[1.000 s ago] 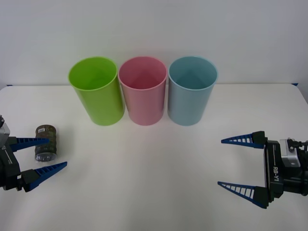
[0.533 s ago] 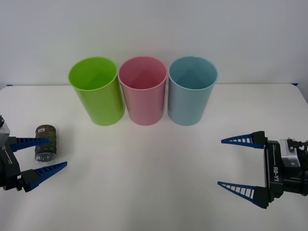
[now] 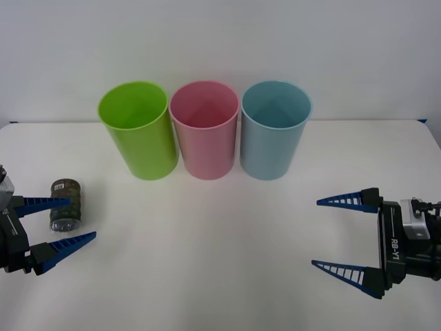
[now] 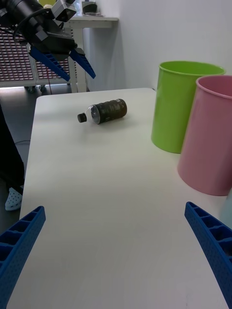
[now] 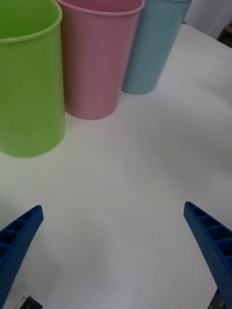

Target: Put cans in the blue bin and PET bottles in the pink bin and trash in the green bin.

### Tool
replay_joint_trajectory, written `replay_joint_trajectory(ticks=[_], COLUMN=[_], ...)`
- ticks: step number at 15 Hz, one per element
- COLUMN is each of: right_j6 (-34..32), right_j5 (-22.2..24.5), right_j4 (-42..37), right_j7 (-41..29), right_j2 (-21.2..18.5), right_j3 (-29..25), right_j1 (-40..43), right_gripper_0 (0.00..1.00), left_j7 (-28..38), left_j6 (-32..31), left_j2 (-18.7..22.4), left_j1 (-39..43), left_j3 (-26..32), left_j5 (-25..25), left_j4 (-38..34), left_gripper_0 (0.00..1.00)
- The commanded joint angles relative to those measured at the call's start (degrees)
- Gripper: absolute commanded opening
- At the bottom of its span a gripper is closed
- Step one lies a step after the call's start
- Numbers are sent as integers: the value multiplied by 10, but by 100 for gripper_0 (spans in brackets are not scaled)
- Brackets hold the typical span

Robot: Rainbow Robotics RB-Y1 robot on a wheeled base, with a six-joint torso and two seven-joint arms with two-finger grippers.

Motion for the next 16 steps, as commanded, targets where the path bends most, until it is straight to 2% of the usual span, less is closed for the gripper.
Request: replay_joint_trajectory(ticks=[1, 4, 6, 8, 10, 12, 14, 16], right_j6=[0, 0, 0, 0, 0, 0, 0, 0], right_j5=[0, 0, 0, 0, 0, 0, 0, 0], right_j4=[0, 0, 0, 0, 0, 0, 0, 0], right_j7=[0, 0, 0, 0, 0, 0, 0, 0], right_j2=[0, 0, 0, 0, 0, 0, 0, 0], right_j3=[0, 0, 0, 0, 0, 0, 0, 0], right_j1=[0, 0, 0, 0, 0, 0, 0, 0], right_gripper_0=[100, 100, 100, 100, 100, 100, 100, 100], left_j7=[-4, 23, 87, 156, 201, 242, 279, 318], left_j6=[20, 44, 45, 53, 86, 141, 149, 155], left_j2=[-1, -3, -2, -2, 16, 40, 60, 62], left_j1=[-1, -2, -2, -3, -4, 8, 9, 9], left_j3=[20, 11, 6, -4, -18, -39, -39, -40], left_j5=[-38, -80, -132, -168, -206, -213, -238, -270], left_j4=[-14, -20, -38, -53, -68, -68, -68, -68], left_gripper_0=[100, 91, 85, 85, 85, 89, 91, 99])
